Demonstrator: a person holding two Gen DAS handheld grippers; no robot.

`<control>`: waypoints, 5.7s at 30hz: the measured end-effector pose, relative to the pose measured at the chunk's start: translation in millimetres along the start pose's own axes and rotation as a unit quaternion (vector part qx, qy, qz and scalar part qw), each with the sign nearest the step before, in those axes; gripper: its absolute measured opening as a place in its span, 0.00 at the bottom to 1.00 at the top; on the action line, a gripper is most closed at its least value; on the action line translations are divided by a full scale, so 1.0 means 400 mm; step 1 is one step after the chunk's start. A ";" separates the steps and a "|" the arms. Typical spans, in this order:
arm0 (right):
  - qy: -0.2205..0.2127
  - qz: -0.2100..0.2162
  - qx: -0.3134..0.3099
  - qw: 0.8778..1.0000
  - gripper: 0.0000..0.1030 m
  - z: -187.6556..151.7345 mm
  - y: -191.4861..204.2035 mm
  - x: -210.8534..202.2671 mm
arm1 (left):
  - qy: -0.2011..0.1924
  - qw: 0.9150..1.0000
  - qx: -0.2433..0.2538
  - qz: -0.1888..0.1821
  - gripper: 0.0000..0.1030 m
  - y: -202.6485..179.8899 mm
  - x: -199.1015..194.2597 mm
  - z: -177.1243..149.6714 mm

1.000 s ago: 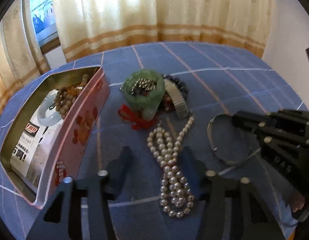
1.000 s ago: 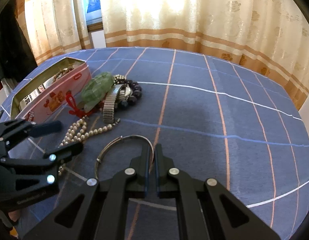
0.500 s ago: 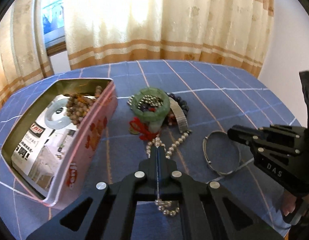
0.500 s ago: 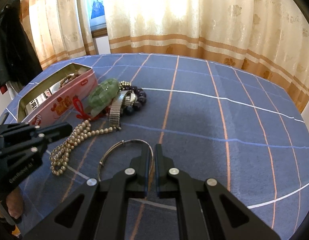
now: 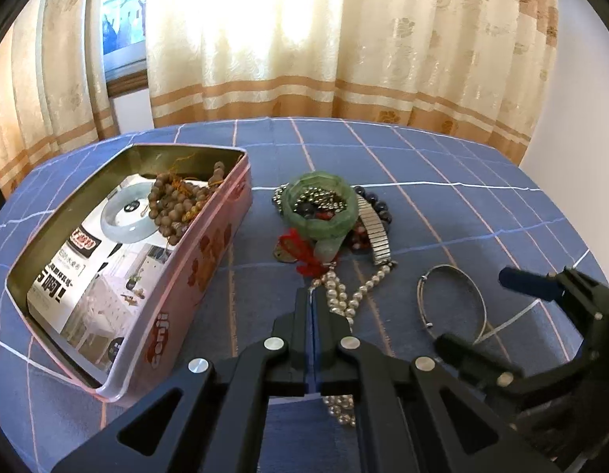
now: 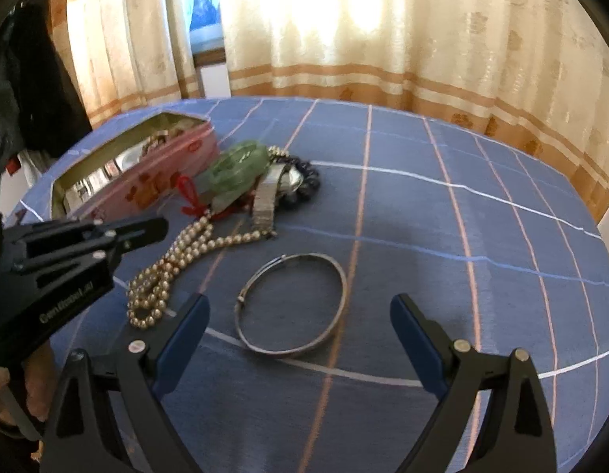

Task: Organize jewelry
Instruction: 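Grasp the pearl necklace with the left tool while the right tool straddles the silver bangle, then lift the pearl necklace with the left tool while the right tool grasps and lifts the silver bangle, then carry the pearls in the left tool and silver bangle in the right tool over the tin, then open the left tool dropping the pearls while the right tool releases the silver bangle into the tin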

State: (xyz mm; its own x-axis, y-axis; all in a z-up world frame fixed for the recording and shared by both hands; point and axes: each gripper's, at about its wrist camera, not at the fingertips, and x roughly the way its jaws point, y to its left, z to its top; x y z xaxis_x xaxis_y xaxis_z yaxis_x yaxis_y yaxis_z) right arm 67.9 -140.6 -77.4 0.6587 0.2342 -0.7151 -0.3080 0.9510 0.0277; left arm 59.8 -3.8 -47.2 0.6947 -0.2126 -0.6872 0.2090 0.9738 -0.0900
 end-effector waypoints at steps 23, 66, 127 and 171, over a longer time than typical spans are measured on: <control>0.008 -0.015 0.050 0.999 0.65 -0.002 -0.082 0.000 | 0.020 0.999 -0.003 -0.048 0.10 -0.031 -0.009 0.001; -0.039 0.009 0.037 0.999 0.65 0.000 -0.070 -0.043 | -0.058 0.997 0.055 -0.005 0.11 -0.048 -0.111 0.029; -0.081 0.131 -0.104 0.983 0.65 0.257 0.362 0.092 | -0.059 0.992 -0.066 0.085 0.11 0.402 -0.073 0.064; -0.054 0.142 -0.107 0.983 0.67 0.223 0.377 0.146 | -0.042 0.992 -0.101 0.070 0.30 0.433 -0.034 0.052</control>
State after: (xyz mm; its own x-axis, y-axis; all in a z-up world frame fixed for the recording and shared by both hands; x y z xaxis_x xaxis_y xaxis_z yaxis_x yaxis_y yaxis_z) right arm 121.2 34.7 -52.6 0.5912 0.5149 -0.6208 -0.6194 0.7828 0.0594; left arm 101.1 166.1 -38.4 0.7632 -0.0730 -0.6420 -0.0288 0.9888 -0.1466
